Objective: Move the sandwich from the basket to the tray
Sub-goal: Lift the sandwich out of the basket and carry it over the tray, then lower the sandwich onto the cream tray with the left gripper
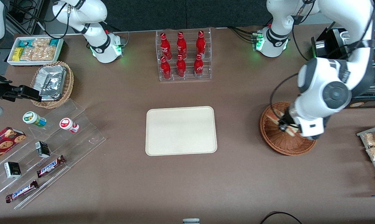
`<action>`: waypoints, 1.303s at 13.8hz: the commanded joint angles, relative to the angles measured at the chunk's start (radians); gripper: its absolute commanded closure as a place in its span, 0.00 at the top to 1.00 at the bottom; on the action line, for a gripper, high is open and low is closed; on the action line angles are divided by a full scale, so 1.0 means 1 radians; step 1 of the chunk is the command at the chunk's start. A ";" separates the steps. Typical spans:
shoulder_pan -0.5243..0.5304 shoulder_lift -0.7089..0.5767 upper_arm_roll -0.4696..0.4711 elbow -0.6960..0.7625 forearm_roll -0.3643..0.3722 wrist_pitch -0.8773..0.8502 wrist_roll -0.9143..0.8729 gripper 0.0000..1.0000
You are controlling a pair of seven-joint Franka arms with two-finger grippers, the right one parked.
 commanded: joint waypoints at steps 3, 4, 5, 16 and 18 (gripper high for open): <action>-0.242 0.087 0.012 0.162 0.003 -0.030 -0.017 0.00; -0.289 0.126 0.012 0.192 0.008 -0.024 -0.022 0.00; -0.337 0.178 0.013 0.233 0.008 -0.012 -0.033 0.00; -0.487 0.468 0.013 0.336 0.043 0.343 -0.063 0.00; -0.487 0.476 0.013 0.336 0.043 0.391 -0.059 0.00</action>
